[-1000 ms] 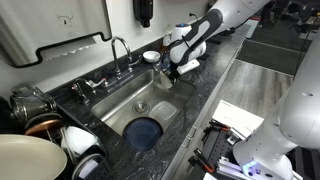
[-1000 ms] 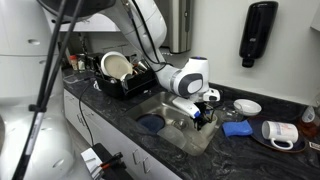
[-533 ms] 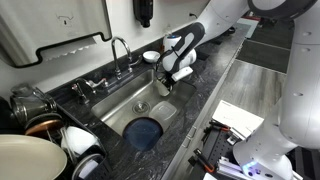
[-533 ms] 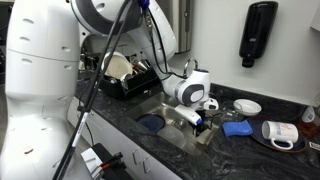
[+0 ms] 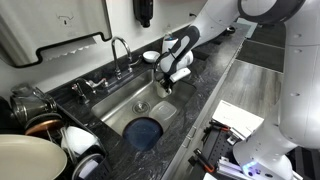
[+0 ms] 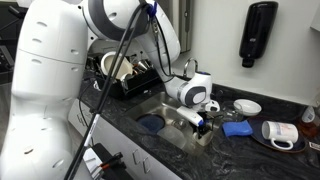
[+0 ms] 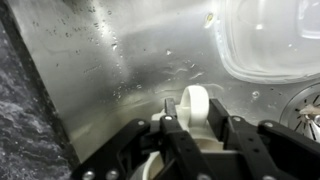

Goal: Put the white cup in the sink

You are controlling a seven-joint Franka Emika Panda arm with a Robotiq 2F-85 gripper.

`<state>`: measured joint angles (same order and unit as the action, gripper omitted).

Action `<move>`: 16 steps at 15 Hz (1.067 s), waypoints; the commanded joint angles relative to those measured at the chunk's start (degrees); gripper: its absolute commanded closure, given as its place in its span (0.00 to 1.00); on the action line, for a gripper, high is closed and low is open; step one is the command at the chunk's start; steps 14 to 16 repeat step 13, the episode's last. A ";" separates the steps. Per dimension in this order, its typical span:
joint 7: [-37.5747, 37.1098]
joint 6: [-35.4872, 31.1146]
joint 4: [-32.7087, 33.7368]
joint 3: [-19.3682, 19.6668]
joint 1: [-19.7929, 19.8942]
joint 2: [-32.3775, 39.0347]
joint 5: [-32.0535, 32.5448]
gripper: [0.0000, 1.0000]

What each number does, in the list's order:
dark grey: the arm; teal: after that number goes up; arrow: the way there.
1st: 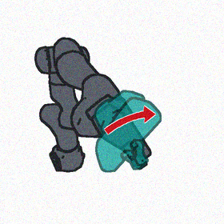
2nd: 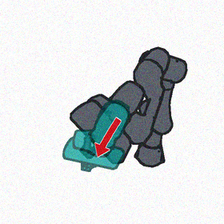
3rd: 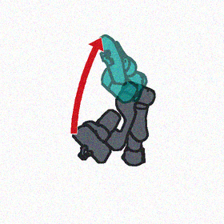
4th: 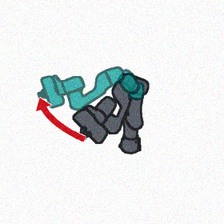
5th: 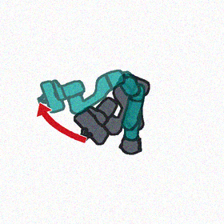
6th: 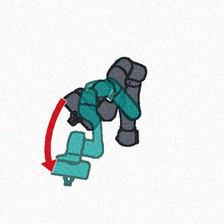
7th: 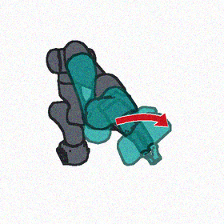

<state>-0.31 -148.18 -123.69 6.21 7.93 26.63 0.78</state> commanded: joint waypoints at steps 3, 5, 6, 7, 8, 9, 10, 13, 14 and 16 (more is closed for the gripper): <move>-0.19 5.43 -0.56 0.75 -0.06 -2.82 -0.03 0.15; -1.14 6.67 -1.66 1.28 -0.45 -4.65 0.43 0.01; -1.50 7.37 -2.03 1.49 -0.54 -5.63 0.58 0.00; -1.74 7.72 -2.77 1.69 -0.59 -7.05 0.74 0.00; -2.04 8.15 -3.24 1.82 -0.59 -8.22 0.76 0.00; -1.84 8.81 -4.01 1.70 -0.35 -9.93 0.35 0.00; -1.87 9.34 -4.41 1.79 -0.28 -11.17 0.36 0.00; -2.49 12.45 -5.69 2.14 -0.22 -15.18 0.53 0.00; -2.49 12.45 -5.69 2.14 -0.22 -15.18 0.53 0.00; -2.49 12.45 -5.69 2.14 -0.22 -15.18 0.53 0.00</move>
